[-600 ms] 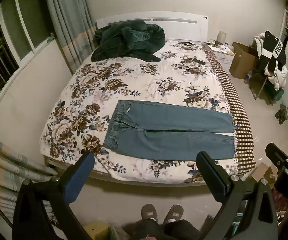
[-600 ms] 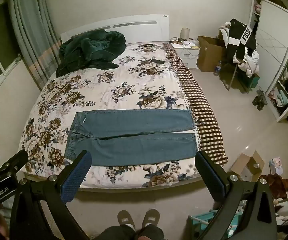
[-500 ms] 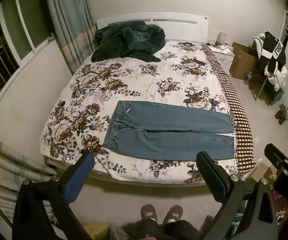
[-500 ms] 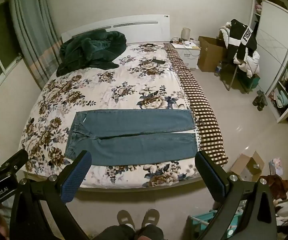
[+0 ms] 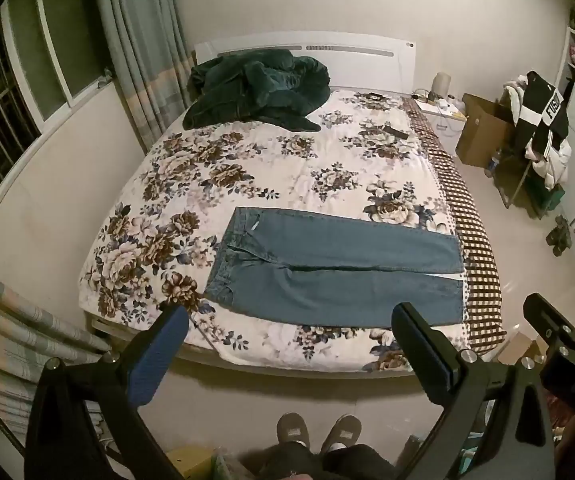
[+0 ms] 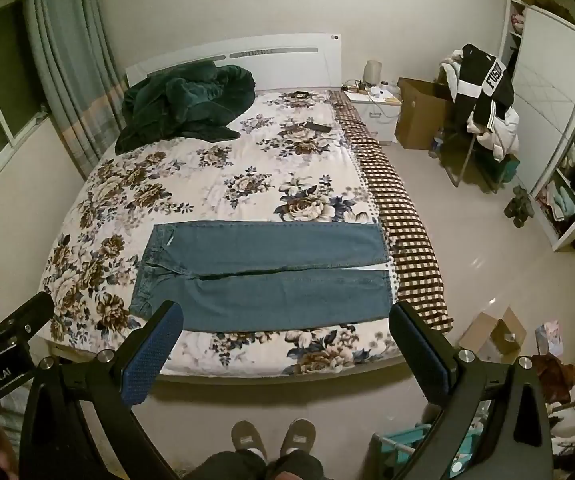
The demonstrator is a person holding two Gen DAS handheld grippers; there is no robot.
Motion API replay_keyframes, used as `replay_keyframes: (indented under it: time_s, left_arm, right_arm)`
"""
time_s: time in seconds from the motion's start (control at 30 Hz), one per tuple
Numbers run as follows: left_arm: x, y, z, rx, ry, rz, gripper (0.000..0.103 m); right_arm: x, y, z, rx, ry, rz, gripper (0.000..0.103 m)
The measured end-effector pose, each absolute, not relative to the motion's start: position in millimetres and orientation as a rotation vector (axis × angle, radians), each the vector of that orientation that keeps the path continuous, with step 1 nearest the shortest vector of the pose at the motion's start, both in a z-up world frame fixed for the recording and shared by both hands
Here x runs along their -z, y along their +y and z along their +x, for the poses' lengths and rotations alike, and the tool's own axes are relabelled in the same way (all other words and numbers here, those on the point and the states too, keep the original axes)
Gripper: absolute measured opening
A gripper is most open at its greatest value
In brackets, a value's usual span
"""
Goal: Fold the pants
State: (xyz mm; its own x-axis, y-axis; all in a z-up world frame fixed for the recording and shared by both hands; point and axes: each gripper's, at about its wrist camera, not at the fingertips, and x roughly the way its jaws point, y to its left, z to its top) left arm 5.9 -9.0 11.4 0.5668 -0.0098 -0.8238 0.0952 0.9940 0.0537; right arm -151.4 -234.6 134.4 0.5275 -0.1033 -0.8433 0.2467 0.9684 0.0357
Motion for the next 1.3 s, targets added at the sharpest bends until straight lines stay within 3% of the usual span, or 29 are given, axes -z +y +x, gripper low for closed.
replay_keyframes:
  time_s: [1.3]
  left_arm:
    - [-14.7,-6.0,-2.8,0.058,0.948,0.092,0.103]
  right_arm:
    - [-133.9,-238.6,-157.4,0.211,0.996,0.158,0.103]
